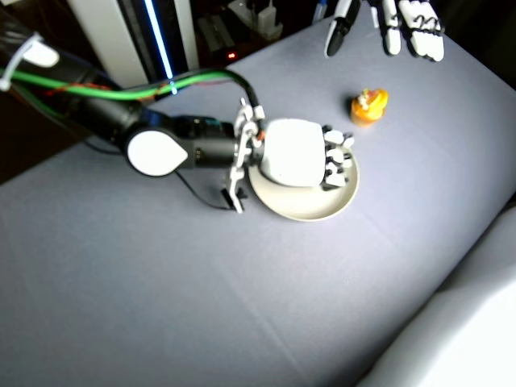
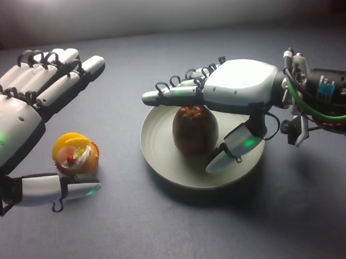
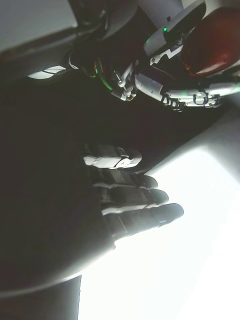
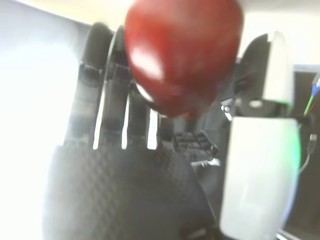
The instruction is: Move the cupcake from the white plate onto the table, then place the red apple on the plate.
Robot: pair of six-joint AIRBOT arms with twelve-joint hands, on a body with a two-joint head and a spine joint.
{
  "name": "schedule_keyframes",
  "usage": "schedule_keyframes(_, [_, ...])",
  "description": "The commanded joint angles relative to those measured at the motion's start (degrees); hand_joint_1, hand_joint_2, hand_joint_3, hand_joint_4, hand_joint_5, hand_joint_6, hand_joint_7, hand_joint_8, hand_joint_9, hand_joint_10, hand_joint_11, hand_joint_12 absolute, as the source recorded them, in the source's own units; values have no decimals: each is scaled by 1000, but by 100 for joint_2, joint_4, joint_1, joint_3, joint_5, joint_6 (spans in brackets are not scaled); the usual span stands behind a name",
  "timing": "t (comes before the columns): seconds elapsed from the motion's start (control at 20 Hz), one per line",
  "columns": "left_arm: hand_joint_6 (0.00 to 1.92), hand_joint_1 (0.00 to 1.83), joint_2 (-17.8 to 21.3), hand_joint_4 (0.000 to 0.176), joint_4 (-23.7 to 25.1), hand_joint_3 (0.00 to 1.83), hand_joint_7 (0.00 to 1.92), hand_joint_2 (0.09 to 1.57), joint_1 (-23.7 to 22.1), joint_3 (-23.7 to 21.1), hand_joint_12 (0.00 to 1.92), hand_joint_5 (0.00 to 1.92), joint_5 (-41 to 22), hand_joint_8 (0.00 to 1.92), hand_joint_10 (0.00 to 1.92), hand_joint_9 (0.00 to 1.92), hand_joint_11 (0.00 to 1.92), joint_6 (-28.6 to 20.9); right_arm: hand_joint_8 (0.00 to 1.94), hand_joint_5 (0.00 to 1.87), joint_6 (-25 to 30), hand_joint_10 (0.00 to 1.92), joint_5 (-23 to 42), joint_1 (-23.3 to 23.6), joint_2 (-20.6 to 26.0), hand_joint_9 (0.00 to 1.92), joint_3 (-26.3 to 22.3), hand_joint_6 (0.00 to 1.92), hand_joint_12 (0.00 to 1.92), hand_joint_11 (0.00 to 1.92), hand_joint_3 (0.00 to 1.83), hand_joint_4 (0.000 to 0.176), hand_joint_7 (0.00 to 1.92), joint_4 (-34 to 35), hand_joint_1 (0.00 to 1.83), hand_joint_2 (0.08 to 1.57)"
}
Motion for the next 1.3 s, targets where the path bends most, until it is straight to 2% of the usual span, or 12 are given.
schedule_keyframes(0.0, [0, 783, 61, 174, 66, 0, 0, 798, -18, -31, 189, 0, -827, 0, 0, 0, 28, -37, 6, 0, 22, 10, 561, 68, 51, 144, -83, 0, 621, 3, 2, 176, 101, 199, 1094, 760])
schedule_keyframes(0.1, [0, 776, 102, 108, 64, 0, 0, 797, 25, -68, 195, 0, -962, 0, 0, 0, 35, -80, 0, 0, 21, 0, 709, 67, 326, 15, -267, 0, 225, 0, 4, 176, 3, 294, 992, 775])
schedule_keyframes(0.15, [0, 761, 128, 97, 63, 3, 0, 810, 57, -91, 197, 0, -1043, 0, 0, 0, 35, -100, 0, 0, -32, 0, 955, 56, 641, 2, -426, 0, 44, 0, 11, 176, 0, 512, 851, 797])
schedule_keyframes(0.3, [0, 786, 183, 171, 22, 15, 0, 847, 132, -161, 187, 0, -1244, 0, 0, 0, 0, -100, 0, 0, -620, 0, 1803, -305, 1404, 0, -1020, 0, 0, 0, 0, 176, 0, 1476, 736, 749])
schedule_keyframes(0.65, [0, 793, 330, 176, -154, 2, 0, 762, 391, -320, 201, 0, -1890, 0, 0, 0, 66, -127, 0, 0, -1360, 0, 4403, -1650, 2661, 0, -2101, 0, 0, 0, 0, 176, 0, 3322, 871, 728])
schedule_keyframes(0.95, [0, 703, 293, 176, -141, 0, 0, 800, 432, -306, 784, 0, -2350, 0, 9, 72, 0, -281, 0, 0, -1449, 0, 5848, -2721, 2832, 0, -2469, 0, 0, 0, 8, 176, 0, 4207, 761, 747])
schedule_keyframes(1.0, [0, 645, 279, 150, -101, 17, 0, 954, 397, -296, 193, 0, -2472, 0, 1, 14, 0, -298, 0, 0, -1427, 0, 6162, -2877, 2845, 0, -2514, 0, 0, 0, 10, 176, 0, 4328, 795, 818])
schedule_keyframes(1.05, [3, 347, 240, 120, -39, 24, 0, 1084, 337, -267, 739, 10, -2641, 0, 12, 45, 0, -347, 6, 0, -1425, 0, 6610, -3089, 2874, 47, -2597, 0, 298, 0, 26, 141, 52, 4506, 851, 887])
schedule_keyframes(1.1, [10, 254, 164, 139, 47, 7, 0, 1082, 202, -193, 920, 99, -2659, 0, 23, 135, 0, -506, 12, 112, -1421, 9, 6719, -3214, 2931, 96, -2705, 20, 436, 0, 32, 56, 121, 4642, 732, 1029])
schedule_keyframes(1.15, [24, 455, 42, 63, 134, 0, 265, 1035, 111, -82, 1236, 317, -2655, 27, 69, 377, 81, -653, 16, 277, -1421, 43, 6719, -3210, 2931, 235, -2734, 30, 424, 0, 27, 115, 242, 4536, 386, 1157])
schedule_keyframes(1.2, [8, 390, -4, 15, 138, 14, 352, 1170, 94, -34, 1318, 364, -2660, 13, 67, 483, 117, -831, 2, 115, -1421, 8, 6719, -3143, 2931, 46, -2722, 5, 84, 0, 43, 27, 48, 4390, 76, 1290])
schedule_keyframes(1.25, [1, 371, 42, 45, 181, 8, 269, 1218, 69, -74, 1317, 260, -2661, 2, 31, 439, 23, -913, 69, 536, -1422, 71, 6721, -3075, 2931, 530, -2761, 68, 622, 414, 0, 146, 502, 4235, 334, 1176])
